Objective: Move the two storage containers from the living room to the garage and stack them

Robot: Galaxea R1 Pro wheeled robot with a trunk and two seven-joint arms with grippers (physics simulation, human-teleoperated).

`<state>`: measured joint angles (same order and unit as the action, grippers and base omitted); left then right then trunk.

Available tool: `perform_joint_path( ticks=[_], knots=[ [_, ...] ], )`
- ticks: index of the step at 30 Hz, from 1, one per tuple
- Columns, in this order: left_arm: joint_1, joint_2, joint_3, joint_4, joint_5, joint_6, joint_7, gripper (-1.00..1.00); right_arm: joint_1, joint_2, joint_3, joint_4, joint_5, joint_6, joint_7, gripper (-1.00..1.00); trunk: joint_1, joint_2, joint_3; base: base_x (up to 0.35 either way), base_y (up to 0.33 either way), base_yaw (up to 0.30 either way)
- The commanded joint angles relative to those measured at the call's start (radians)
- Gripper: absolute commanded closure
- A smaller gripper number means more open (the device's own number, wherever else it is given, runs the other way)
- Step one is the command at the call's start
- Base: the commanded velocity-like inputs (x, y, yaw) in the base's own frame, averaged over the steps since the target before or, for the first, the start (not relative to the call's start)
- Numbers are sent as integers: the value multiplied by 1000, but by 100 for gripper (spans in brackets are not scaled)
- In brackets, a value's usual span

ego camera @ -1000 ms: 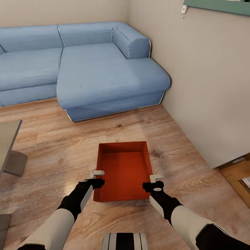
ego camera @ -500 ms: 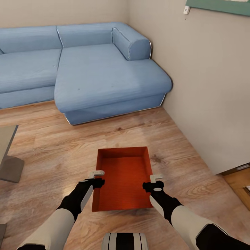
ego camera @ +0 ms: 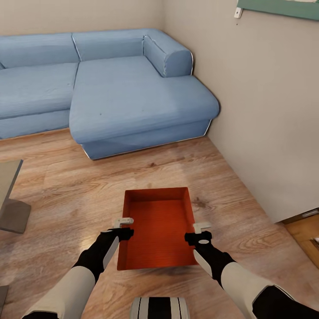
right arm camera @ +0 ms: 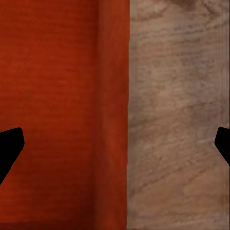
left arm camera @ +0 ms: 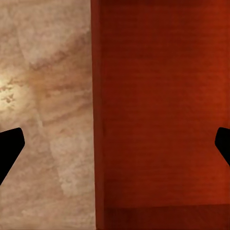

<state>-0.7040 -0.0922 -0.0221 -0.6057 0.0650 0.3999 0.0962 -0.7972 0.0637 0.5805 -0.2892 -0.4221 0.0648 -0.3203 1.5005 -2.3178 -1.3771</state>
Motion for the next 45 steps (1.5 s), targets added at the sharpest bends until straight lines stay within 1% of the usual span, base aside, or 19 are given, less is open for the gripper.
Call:
perform_joint_path(
  ticks=[1, 5, 22, 38, 42, 44, 45],
  knots=[
    [0, 0, -2, 2, 7, 5, 7, -100, 0, -8, 9, -2, -4, 7, -7, -100, 0, 0, -1, 0, 0, 0],
    [0, 0, -2, 6, 7, 5, 7, -100, 0, -12, 9, -2, -4, 7, -7, -100, 0, 0, -1, 0, 0, 0],
    [0, 3, 1, 10, 6, 5, 7, -100, 0, -4, 7, -2, -4, 7, -6, -100, 0, 0, -1, 0, 0, 0],
    [0, 3, 6, 15, 9, 5, 6, -100, 0, -8, 7, -2, -6, 6, -6, -100, 0, 0, -1, 0, 0, 0],
    [0, 4, 8, 50, 8, 4, 7, -100, 0, -8, 7, -2, -6, 6, -6, -100, 0, 0, -1, 0, 0, 0],
    [0, 5, 8, 62, 8, -6, 6, -100, 0, -8, 7, -2, -6, 6, -6, -100, 0, 0, -1, 0, 0, 0],
    [0, 6, 8, 66, 11, -25, 6, -100, 0, -8, 7, -2, -6, 6, -6, -100, 0, 0, -1, 0, 0, 0]
  ],
)
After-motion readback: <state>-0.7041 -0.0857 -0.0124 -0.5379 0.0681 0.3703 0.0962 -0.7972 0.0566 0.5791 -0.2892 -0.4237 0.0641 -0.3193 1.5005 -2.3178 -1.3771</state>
